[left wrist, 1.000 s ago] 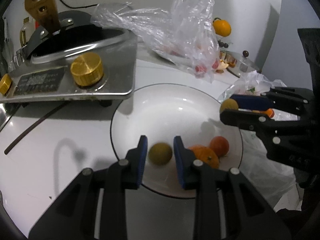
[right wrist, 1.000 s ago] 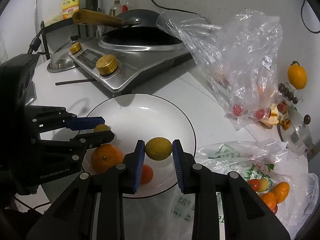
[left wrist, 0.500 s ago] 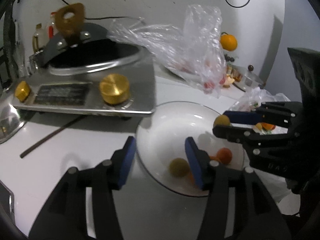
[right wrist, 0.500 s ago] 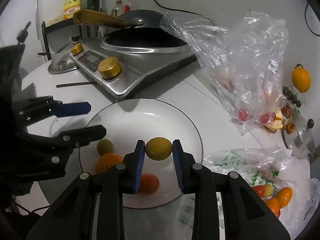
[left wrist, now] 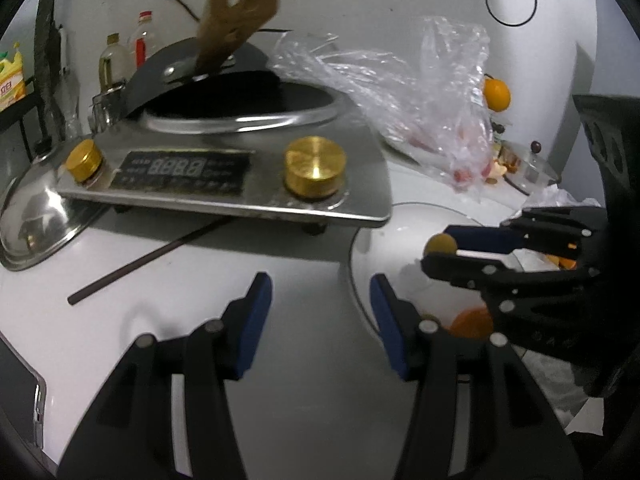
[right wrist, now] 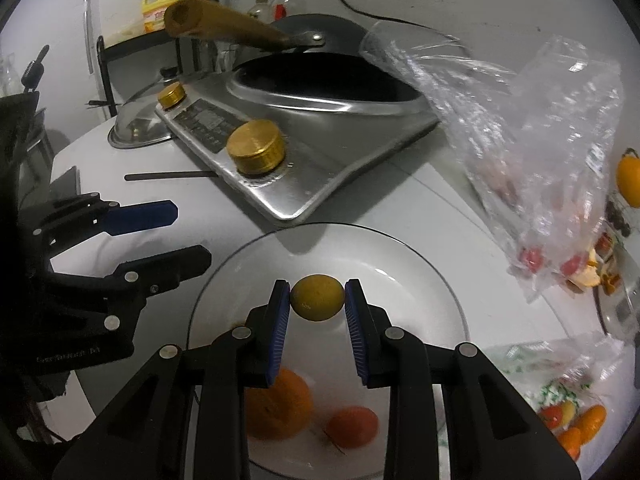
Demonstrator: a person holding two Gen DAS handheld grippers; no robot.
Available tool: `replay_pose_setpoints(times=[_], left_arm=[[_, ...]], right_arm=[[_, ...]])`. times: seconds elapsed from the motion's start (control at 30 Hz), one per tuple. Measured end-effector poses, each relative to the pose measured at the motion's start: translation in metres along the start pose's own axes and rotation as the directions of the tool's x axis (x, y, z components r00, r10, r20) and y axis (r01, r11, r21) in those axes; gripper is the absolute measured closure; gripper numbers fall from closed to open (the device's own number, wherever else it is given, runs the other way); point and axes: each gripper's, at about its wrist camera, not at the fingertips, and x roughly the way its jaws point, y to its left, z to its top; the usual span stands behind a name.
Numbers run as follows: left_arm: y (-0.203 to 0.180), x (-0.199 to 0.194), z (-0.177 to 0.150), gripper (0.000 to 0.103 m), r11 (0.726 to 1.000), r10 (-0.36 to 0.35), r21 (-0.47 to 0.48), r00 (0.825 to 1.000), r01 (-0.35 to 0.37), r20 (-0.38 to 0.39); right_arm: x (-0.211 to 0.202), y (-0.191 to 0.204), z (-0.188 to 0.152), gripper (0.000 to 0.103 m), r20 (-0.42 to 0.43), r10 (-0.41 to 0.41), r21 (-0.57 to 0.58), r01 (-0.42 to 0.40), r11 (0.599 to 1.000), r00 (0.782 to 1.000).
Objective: Organize fruits
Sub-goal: 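Lower the right gripper over the plate and open it to release the yellow fruit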
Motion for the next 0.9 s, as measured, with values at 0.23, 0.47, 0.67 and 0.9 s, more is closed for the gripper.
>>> replay_pose_setpoints(times=[0.23,0.47,0.67,0.9], left_arm=[[0.008,0.004,-0.004,0.05,1.0,-0.004,-0.016,1.0,0.003,-0.012],[0.016,0.004,-0.008,0.05,0.999,0.006,-0.032,1.0,-0.007,-0.018],[0.016,0.001,-0.009,0.05,0.999,0.013,-0.032,1.0,-0.014,-0.02],[0.013,-0.006,-0.008,0.05,0.999,0.022,-0.029,1.0,-0.022,-0.012]], right_arm=[[0.019,0.013,0.005,0.073,-0.035,0.031,-0.013,-0.032,0.999,0.999],[0.033,0.017,0.003,0.073,-0.075,0.054,0.003,-0.054,0.999,0.996],[0.033,0.018,0.003,0.073,-0.082,0.059,0.023,-0.057,0.998,0.995],[0.023,0.017,0.002,0.068,-0.071,0.046,0.027,-0.044,0.999,0.996]])
